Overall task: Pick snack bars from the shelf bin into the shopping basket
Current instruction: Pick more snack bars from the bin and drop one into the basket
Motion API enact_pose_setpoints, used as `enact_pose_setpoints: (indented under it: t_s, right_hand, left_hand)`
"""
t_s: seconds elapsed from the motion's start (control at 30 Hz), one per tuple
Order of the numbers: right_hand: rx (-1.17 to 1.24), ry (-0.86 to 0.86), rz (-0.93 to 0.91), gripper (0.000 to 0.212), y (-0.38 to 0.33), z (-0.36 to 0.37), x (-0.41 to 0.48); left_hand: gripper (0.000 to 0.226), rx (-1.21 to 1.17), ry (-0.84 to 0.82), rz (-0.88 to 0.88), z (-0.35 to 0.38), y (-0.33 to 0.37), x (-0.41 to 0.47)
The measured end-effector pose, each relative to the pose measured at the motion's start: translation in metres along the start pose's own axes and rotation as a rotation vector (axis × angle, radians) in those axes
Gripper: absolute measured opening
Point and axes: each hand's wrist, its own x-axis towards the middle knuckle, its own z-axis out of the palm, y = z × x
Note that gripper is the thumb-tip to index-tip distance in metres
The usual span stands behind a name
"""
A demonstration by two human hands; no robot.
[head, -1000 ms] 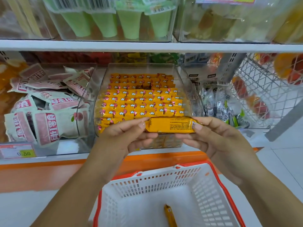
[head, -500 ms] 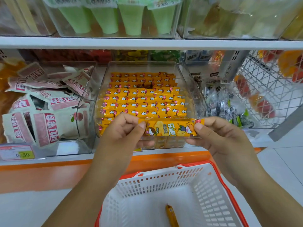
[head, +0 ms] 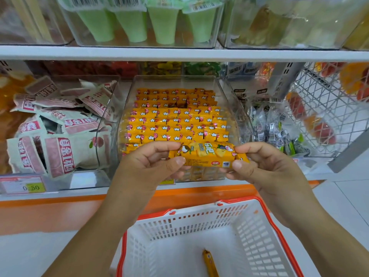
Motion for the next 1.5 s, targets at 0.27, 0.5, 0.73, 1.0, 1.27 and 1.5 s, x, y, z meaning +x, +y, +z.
enact_pose_setpoints:
  t_s: [0.27, 0.5, 0.73, 1.0, 1.27, 1.5]
  right_hand:
    - [0.050, 0.014, 0.023, 0.019, -0.005, 0.004, 0.001]
    - [0.191, -0.025, 0.121, 0.026, -0.004, 0.001, 0.003]
    - [0.081, -0.016, 0.091, 0.020, 0.000, 0.001, 0.004]
    - [0.147, 0.000, 0.037, 0.013, 0.007, 0.005, 0.004]
    - [-0.013, 0.073, -0.070, 0.030, 0.005, 0.012, -0.001]
    - [0.042, -0.016, -0.018, 0.046, 0.008, 0.009, 0.001]
  left_hand:
    - [0.021, -0.004, -0.003, -0.034, -0.007, -0.002, 0.001]
    - [0.035, -0.037, -0.104, -0.100, -0.014, -0.001, 0.002]
    - [0.018, 0.049, -0.025, -0.060, -0.013, -0.003, 0.003]
    - [0.015, -0.037, 0.024, -0.057, -0.002, -0.007, 0.001]
    - [0.013, -0.037, 0.092, 0.022, 0.000, -0.001, -0.003]
    - [0.034, -0.060, 0.038, -0.046, -0.005, -0.001, -0.001]
